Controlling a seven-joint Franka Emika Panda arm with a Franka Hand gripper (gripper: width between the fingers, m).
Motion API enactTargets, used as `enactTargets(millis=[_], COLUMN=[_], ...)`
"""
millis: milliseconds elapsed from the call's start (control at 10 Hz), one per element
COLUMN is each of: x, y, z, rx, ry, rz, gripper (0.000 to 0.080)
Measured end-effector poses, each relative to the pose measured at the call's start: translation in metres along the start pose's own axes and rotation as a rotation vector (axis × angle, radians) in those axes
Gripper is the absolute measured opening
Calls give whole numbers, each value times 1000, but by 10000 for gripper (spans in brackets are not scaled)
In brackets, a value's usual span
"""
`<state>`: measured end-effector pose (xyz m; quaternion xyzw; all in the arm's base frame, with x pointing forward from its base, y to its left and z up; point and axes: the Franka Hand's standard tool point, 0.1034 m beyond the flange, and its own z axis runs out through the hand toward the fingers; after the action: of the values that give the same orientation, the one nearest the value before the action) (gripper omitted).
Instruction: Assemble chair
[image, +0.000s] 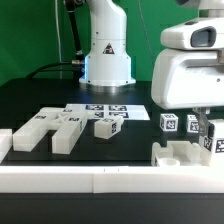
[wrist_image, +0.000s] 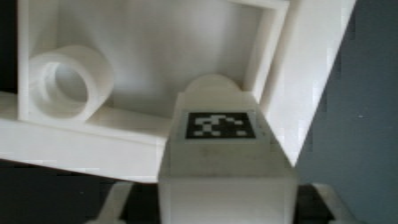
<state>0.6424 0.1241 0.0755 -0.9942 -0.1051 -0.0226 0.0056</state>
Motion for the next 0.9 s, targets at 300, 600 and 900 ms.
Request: enactTargets(millis=[300, 600, 900], x=[0, 0, -1], y=[-1, -3, 0], z=[0, 1, 1], rx=[6, 1, 11], ry=[-1, -2, -5], rz=[274, 567, 877], gripper=[289, 289, 290])
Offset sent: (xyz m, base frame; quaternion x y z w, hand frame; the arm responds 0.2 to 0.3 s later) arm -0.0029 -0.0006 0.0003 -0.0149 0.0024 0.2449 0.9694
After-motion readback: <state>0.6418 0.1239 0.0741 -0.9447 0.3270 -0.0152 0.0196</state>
